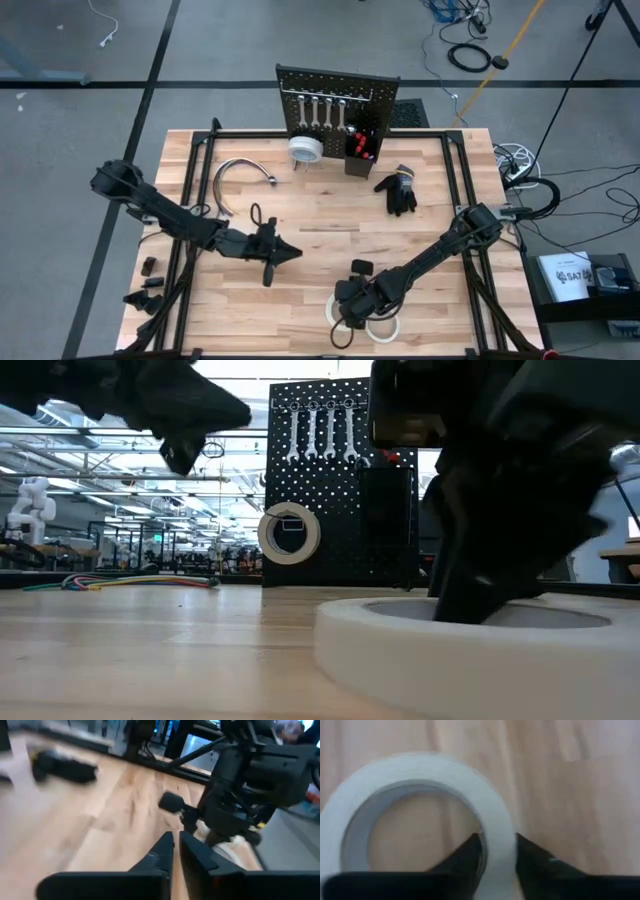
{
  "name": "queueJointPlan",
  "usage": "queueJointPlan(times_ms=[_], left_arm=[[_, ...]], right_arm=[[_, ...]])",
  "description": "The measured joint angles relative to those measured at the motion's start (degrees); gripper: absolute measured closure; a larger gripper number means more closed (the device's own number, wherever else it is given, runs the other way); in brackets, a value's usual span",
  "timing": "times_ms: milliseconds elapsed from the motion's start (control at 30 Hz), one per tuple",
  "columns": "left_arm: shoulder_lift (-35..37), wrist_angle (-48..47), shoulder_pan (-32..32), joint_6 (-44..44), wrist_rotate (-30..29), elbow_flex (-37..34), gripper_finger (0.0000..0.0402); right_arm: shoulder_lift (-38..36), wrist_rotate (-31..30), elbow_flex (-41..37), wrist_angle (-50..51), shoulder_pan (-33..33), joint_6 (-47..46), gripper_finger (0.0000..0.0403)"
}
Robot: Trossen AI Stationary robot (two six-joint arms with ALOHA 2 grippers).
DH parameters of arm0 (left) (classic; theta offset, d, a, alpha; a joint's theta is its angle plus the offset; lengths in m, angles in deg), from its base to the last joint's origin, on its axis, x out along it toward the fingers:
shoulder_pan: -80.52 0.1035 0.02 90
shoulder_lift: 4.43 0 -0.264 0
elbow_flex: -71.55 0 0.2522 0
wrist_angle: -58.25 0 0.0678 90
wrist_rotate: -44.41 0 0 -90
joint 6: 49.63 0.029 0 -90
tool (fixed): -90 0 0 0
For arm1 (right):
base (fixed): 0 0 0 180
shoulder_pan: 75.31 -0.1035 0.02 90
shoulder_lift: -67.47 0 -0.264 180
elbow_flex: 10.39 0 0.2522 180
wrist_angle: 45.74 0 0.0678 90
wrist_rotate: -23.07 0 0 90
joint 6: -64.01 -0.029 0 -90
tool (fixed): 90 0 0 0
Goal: Hang tools onto peg board
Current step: Hang the white tape on the peg board
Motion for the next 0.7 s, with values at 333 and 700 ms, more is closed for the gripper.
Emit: queueJointPlan(times_ms=[333, 700], left_arm=[[-6.54, 1.45, 3.61, -32.52, 0.36, 0.00, 0.0291], [-11.03, 5.24, 4.76, -47.67, 6.94, 0.11, 0.0269]], right_arm=[[-1.17, -13.05, 7.88, 6.26, 4.79, 3.33, 0.0342], [-1.04, -14.34, 8.50, 2.31, 7.55, 9.55, 0.0342]])
